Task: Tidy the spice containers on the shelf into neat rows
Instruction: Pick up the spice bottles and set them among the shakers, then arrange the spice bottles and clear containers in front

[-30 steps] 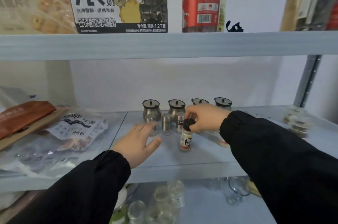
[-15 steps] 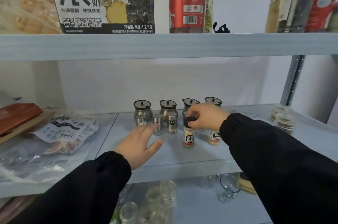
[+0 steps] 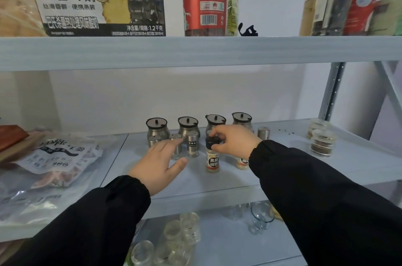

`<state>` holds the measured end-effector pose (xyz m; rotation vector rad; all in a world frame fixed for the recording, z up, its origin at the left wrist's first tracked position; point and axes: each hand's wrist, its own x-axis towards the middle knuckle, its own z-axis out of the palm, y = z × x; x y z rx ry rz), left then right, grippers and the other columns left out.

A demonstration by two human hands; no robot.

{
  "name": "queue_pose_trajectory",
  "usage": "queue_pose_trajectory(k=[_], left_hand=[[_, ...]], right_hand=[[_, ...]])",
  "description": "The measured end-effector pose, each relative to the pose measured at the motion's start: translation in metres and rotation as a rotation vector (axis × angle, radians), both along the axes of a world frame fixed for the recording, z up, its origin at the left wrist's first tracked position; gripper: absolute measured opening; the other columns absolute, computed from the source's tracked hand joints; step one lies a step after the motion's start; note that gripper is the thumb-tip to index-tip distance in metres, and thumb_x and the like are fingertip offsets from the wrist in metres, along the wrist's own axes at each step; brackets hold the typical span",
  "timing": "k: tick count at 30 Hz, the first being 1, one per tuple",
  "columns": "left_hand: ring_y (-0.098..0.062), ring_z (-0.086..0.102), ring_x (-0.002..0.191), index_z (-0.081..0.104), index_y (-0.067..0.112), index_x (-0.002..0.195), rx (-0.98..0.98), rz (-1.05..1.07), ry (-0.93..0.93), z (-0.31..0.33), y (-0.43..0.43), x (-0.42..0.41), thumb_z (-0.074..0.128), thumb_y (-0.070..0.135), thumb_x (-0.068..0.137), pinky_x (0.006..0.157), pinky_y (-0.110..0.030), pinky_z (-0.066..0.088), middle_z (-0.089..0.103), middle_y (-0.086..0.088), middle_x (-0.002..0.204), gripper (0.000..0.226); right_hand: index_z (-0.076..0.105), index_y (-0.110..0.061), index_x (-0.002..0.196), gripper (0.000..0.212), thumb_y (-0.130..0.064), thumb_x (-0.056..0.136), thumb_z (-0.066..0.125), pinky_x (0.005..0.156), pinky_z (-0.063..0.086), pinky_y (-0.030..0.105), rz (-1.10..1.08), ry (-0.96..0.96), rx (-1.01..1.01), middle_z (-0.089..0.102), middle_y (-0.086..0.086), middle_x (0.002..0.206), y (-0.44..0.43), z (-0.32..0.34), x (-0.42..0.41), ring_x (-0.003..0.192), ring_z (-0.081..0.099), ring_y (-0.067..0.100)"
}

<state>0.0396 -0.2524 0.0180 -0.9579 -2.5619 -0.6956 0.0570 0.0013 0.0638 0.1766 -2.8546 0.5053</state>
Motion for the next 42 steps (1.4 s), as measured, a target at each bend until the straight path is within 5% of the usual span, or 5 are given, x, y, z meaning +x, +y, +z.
queue_pose_trajectory(k=[12,19,28,36,42], left_hand=[[-0.012,0.027,0.136,0.028,0.032,0.145,0.018,-0.016,0.059,0.019,0.044,-0.004,0.029,0.068,0.087,0.109,-0.031,0.027,0.038,0.006,0.146,0.069],[-0.012,0.023,0.137,0.027,0.03,0.146,0.058,-0.016,0.109,0.037,0.091,-0.001,0.039,0.056,0.093,0.107,-0.026,0.021,0.036,0.003,0.147,0.06],[-0.013,0.022,0.137,0.026,0.029,0.146,0.031,-0.02,0.163,0.047,0.164,-0.001,0.035,0.059,0.092,0.11,-0.03,0.023,0.037,0.001,0.146,0.062],[-0.014,0.022,0.137,0.027,0.03,0.145,0.015,-0.062,0.154,0.044,0.237,0.008,0.037,0.058,0.092,0.109,-0.031,0.024,0.039,0.001,0.144,0.061],[-0.013,0.023,0.136,0.031,0.026,0.145,0.031,-0.121,0.144,0.036,0.292,0.023,0.033,0.061,0.087,0.11,-0.029,0.022,0.038,0.001,0.145,0.067]], right_hand=[[0.048,-0.032,0.139,0.059,-0.042,0.084,0.066,0.085,0.051,0.027,0.017,0.036,-0.066,0.068,-0.004,0.115,0.022,0.0,0.006,0.099,0.063,0.013],[0.057,-0.03,0.132,0.045,-0.037,0.088,0.062,0.09,0.049,0.026,0.101,0.265,-0.118,0.065,-0.005,0.113,0.068,0.017,0.028,0.099,0.059,0.008],[0.054,-0.025,0.138,0.049,-0.034,0.09,0.058,0.106,0.038,0.026,0.042,0.307,-0.05,0.058,-0.002,0.136,0.163,0.014,0.038,0.125,0.051,0.015],[0.044,-0.031,0.145,0.056,-0.034,0.091,0.059,0.105,0.021,0.014,-0.108,0.258,-0.065,0.043,-0.005,0.15,0.268,0.0,0.061,0.139,0.035,0.009],[0.033,-0.037,0.15,0.069,-0.037,0.088,0.062,0.109,0.022,0.021,-0.214,0.08,-0.075,0.03,-0.004,0.158,0.328,-0.018,0.084,0.143,0.031,0.013]])
